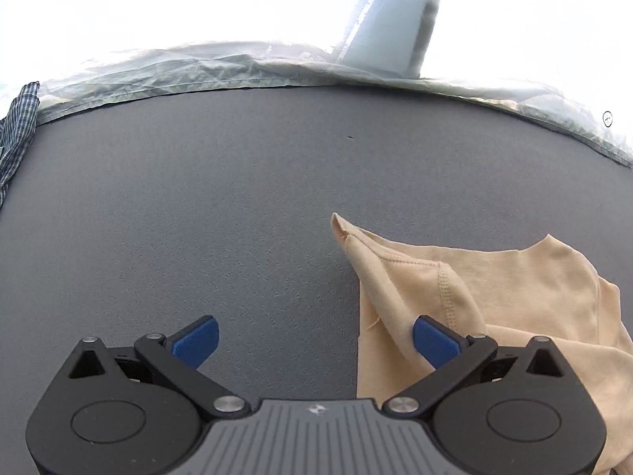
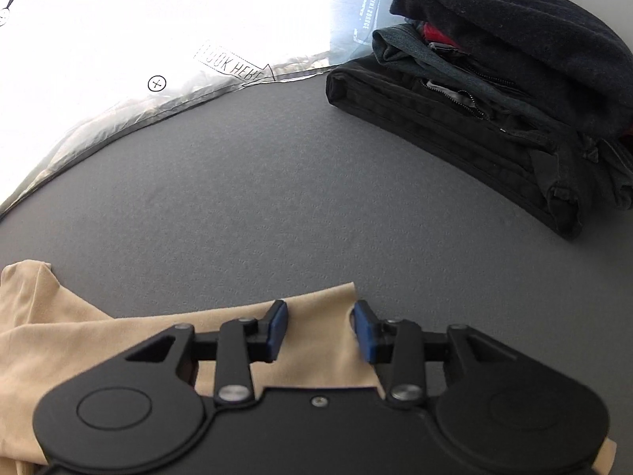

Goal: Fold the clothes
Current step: 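Pinch the shirt shoulder edge with the right gripper and pull it outward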

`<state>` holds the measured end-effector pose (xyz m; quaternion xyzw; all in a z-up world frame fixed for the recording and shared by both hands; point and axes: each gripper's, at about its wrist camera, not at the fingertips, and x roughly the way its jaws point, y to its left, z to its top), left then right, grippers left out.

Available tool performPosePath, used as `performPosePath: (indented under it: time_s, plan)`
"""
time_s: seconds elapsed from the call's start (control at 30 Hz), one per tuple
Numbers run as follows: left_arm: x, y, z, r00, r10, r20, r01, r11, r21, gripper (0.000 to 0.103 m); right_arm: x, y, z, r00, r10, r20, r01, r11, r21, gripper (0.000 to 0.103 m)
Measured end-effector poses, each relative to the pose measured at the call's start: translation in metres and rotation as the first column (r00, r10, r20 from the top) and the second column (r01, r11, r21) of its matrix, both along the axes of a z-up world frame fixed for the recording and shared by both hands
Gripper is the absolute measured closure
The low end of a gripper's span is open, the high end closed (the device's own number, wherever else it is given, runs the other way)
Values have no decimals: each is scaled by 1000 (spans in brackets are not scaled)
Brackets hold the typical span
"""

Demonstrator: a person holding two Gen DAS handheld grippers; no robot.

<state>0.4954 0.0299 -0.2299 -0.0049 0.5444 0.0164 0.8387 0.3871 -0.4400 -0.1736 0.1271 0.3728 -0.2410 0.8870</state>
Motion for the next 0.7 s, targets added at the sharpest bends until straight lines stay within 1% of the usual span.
performPosePath:
  time_s: [0.03,0.13,0.2,0.27,0.3,0.4,0.47,0.5,0.53,0.57,0.63,0.7]
  plan:
    - [4,-4,-2,1000,-4,1,4,1000,16,0,-1,2,5,1000,9,13,-9,1000,-18,100]
    - [19,2,-13,1000,6,-19,-5,998,64,0,-4,9,19,998,39,49,-36,997,-74,100]
    - [19,6,-17,1000,23,-20,-21,998,60,0,-8,13,30,996,43,76,-34,993,-110,101]
    - [14,9,-17,999,49,-19,-48,998,37,0,-18,13,39,996,-5,86,16,992,-127,101]
    - [12,10,-16,998,64,-19,-63,998,24,0,-20,12,34,998,-24,64,32,991,-130,101]
    - [14,14,-19,995,93,-29,-94,995,-15,0,-22,6,8,997,-70,-44,63,989,-134,101]
    - [17,17,-21,994,105,-39,-106,994,-36,0,-23,-1,-11,991,-91,-96,83,993,-80,99]
    - [18,16,-20,994,102,-40,-104,994,-36,0,-23,-1,-14,990,-91,-108,84,994,-70,98]
    - [18,15,-19,994,97,-40,-98,995,-33,0,-23,-1,-14,990,-86,-114,79,994,-72,96]
    - [19,13,-18,995,91,-40,-92,995,-30,0,-23,-1,-14,990,-82,-119,74,995,-74,80]
    - [17,10,-14,996,87,-34,-88,996,-22,0,-24,-1,-10,990,-87,-110,79,994,-82,57]
    - [10,7,-6,997,82,-14,-83,996,-24,0,-26,-5,-7,994,-67,-92,62,997,-53,56]
